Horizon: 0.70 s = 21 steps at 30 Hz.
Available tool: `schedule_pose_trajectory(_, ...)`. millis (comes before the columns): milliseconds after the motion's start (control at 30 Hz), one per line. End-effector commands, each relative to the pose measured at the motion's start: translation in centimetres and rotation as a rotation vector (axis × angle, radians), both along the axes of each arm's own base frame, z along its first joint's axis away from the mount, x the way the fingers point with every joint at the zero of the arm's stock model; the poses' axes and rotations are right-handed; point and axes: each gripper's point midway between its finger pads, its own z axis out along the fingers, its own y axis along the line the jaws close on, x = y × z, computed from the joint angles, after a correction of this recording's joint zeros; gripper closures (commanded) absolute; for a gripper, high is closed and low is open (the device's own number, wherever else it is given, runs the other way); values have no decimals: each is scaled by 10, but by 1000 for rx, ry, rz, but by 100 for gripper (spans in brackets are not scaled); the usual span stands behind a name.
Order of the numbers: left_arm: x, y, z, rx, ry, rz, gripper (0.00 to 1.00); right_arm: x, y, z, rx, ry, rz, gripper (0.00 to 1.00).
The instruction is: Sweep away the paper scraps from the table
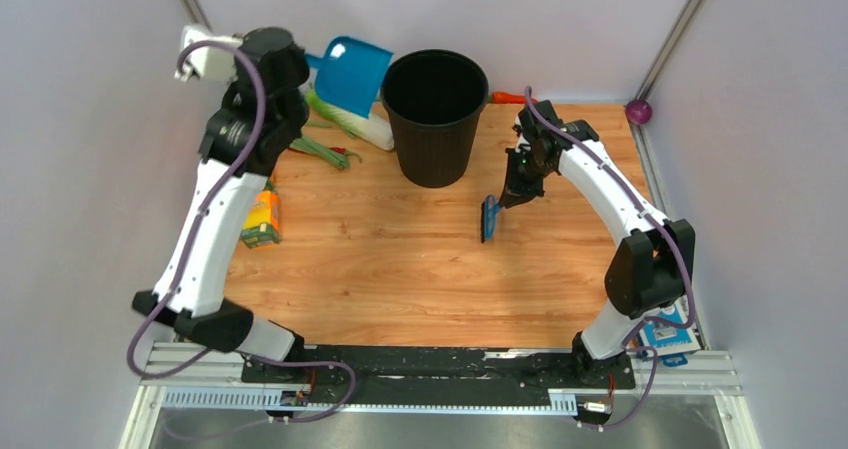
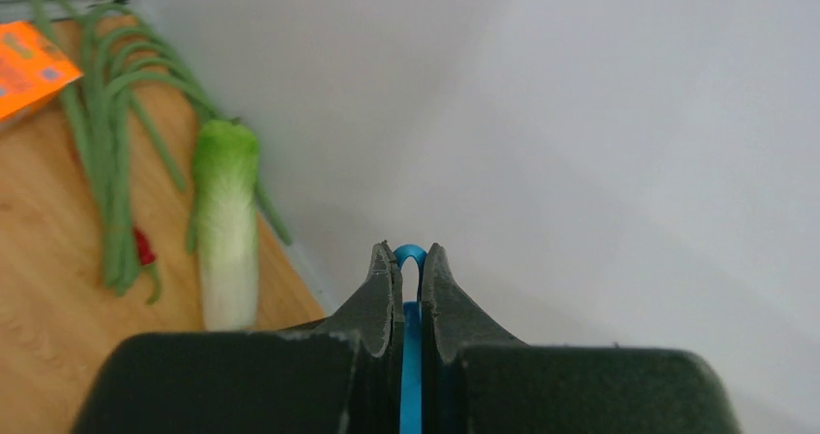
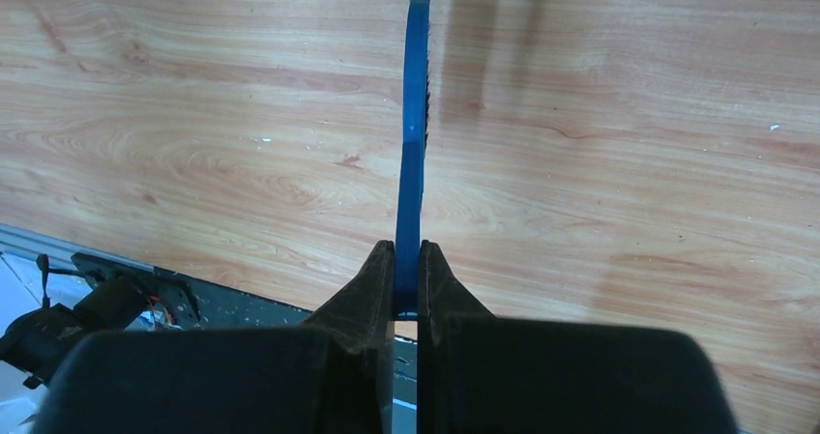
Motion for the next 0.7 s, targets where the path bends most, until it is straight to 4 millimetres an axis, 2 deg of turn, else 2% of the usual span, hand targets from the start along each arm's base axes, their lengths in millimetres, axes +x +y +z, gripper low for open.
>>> schedule_pose_trajectory(0, -30, 25, -112, -134, 257, 62, 100, 3, 17, 29, 87, -76, 23, 100)
schedule_pose_trajectory(33, -32, 25, -144, -162, 307, 72, 100, 1, 19, 30, 97, -76, 29, 100)
schedule_pose_trajectory(67, -41, 29, -149, -190, 299, 60, 100, -1, 24, 33, 113, -80, 41, 100)
schedule_pose_trajectory(100, -46, 30, -175, -196, 342, 72, 100, -4, 30, 38, 131, -88, 56, 100)
schedule_pose_trajectory(133, -53, 32, -183, -211, 349, 71, 100, -6, 36, 41, 152, -93, 69, 100)
schedule_pose_trajectory(167, -58, 34, -207, -211, 391, 86, 100, -11, 44, 46, 177, -101, 92, 100)
schedule_pose_trajectory(200, -63, 35, -214, -226, 401, 82, 100, -14, 52, 51, 208, -112, 109, 100)
schedule_pose_trajectory(233, -67, 38, -237, -236, 446, 98, 100, -16, 58, 58, 249, -135, 126, 100)
schedule_pose_trajectory(267, -69, 33, -246, -279, 457, 84, 100, -20, 63, 62, 292, -141, 133, 100)
schedule_pose_trajectory(300, -73, 35, -270, -292, 505, 99, 100, -23, 71, 68, 354, -158, 153, 100)
schedule_pose_trajectory(333, -73, 27, -283, -340, 527, 76, 100, -26, 77, 76, 414, -186, 164, 100)
schedule_pose_trajectory(433, -79, 13, -330, -398, 634, 46, 100, -37, 86, 78, 512, -194, 167, 100)
schedule_pose_trajectory(567, -85, 5, -366, -421, 730, 38, 100, -43, 78, 63, 488, -185, 128, 100)
schedule_pose_trajectory(667, -87, 6, -379, -396, 774, 50, 100, -48, 76, 48, 478, -153, 104, 100)
